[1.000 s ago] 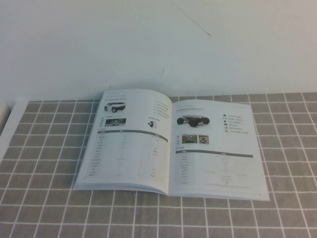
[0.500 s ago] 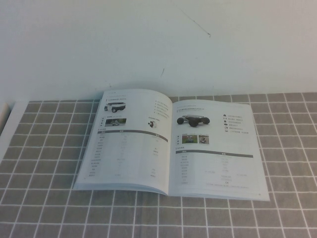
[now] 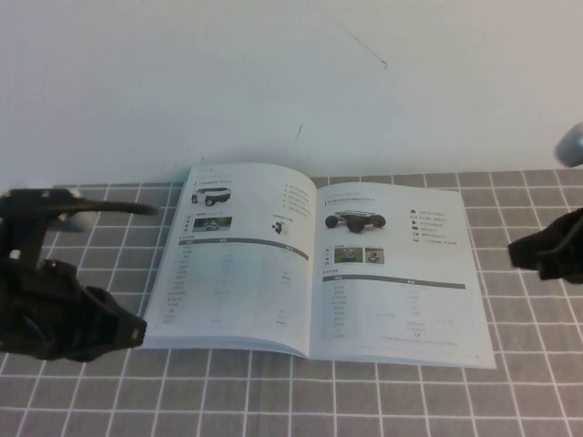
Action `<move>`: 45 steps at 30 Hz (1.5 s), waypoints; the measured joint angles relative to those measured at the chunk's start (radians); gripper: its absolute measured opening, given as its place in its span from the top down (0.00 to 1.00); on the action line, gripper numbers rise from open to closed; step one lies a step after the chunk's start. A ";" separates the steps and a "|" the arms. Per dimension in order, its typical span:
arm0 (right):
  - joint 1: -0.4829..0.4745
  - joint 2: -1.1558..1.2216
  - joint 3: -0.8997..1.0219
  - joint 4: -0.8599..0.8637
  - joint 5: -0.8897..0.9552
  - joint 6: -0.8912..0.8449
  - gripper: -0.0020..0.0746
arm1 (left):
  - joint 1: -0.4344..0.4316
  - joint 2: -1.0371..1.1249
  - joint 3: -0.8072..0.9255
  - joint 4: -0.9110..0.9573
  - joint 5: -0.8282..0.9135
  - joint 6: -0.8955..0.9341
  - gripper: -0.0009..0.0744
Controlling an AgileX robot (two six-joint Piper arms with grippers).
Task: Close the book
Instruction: Close the open book
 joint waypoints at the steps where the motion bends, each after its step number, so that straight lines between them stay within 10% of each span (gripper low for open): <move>1: 0.016 0.028 0.000 0.002 -0.009 -0.014 0.98 | 0.000 0.042 -0.023 0.014 0.045 0.000 0.99; 13: 0.138 0.363 -0.173 -0.019 -0.049 -0.042 0.98 | 0.000 0.263 -0.136 0.325 -0.042 -0.272 0.99; 35: 0.138 0.766 -0.506 -0.347 -0.002 0.265 0.98 | 0.000 0.392 -0.160 -0.020 -0.278 -0.132 0.98; 45: 0.138 0.768 -0.507 -0.355 0.002 0.271 0.98 | 0.000 0.497 -0.169 -0.042 -0.343 -0.123 0.65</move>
